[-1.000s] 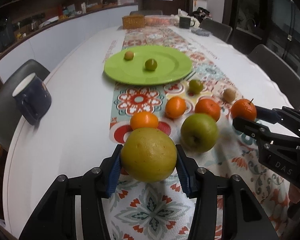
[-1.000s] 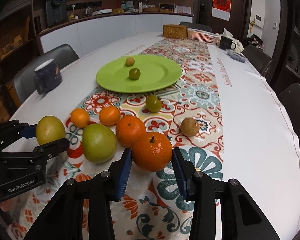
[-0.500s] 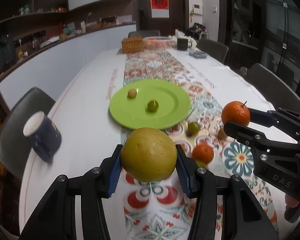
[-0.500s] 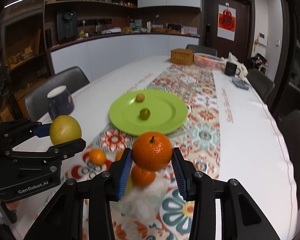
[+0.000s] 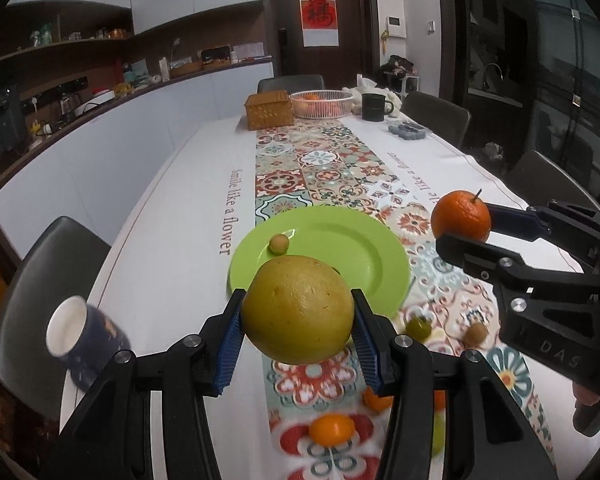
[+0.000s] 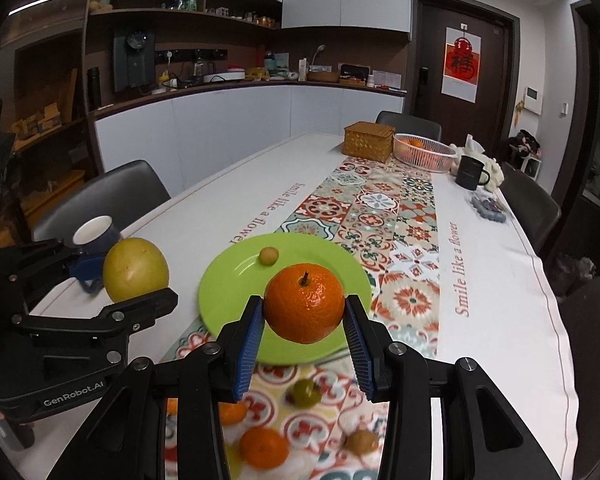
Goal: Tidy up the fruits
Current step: 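Carry the pomelo and tangerine onto the green plate and open both tools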
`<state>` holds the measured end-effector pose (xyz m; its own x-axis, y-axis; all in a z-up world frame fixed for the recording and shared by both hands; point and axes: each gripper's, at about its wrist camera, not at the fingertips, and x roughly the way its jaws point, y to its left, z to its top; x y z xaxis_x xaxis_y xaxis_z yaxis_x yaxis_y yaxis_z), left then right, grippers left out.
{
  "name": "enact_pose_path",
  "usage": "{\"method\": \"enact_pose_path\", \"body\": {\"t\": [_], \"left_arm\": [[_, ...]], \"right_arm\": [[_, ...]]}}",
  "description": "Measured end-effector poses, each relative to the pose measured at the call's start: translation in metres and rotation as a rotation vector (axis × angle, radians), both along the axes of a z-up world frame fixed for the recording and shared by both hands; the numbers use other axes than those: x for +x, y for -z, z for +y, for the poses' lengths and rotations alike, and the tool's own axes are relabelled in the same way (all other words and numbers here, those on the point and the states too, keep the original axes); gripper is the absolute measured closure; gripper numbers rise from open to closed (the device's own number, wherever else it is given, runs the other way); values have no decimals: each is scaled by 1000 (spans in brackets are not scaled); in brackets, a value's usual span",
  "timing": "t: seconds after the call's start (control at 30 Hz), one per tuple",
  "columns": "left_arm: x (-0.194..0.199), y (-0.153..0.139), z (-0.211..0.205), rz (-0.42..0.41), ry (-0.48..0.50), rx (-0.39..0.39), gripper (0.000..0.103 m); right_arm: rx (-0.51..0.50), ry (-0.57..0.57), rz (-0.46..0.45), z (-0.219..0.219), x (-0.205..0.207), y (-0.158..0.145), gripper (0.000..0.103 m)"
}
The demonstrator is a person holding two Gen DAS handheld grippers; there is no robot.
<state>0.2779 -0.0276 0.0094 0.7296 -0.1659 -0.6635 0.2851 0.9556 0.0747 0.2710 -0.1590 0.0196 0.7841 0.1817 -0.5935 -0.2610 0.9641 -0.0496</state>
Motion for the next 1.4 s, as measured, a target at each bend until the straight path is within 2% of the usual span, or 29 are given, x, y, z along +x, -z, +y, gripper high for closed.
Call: {"method": "enact_pose_path", "body": {"t": [0.23,0.4,0.6,0.87,0.93,1.0,1.07,1.2,1.4], "left_arm": [[44,17,-1,54,6,-3,54],[69,41,1,125,5,-16,54],[82,68,-1,188,14,3,54],[93,85,-4,242,15,16,53],[92,85,-4,236,10,22,46],[89,80,0,207,-13,21,36],[84,75,5,199,-20,0,35],[69,67,10,181,-55,15,34],[28,48,9,126,-46,40,31]], "right_arm": [[-27,-3,57,3,46,15,61],[-18,-3,136,5,72,39,61],[-30,-19,199,8,84,66,61],[-31,-15,235,9,91,78,61],[-37,0,242,8,92,79,59],[-23,15,234,5,89,77,52],[-11,27,225,2,84,73,50],[5,49,192,-6,66,63,50],[-6,52,115,-9,26,43,46]]}}
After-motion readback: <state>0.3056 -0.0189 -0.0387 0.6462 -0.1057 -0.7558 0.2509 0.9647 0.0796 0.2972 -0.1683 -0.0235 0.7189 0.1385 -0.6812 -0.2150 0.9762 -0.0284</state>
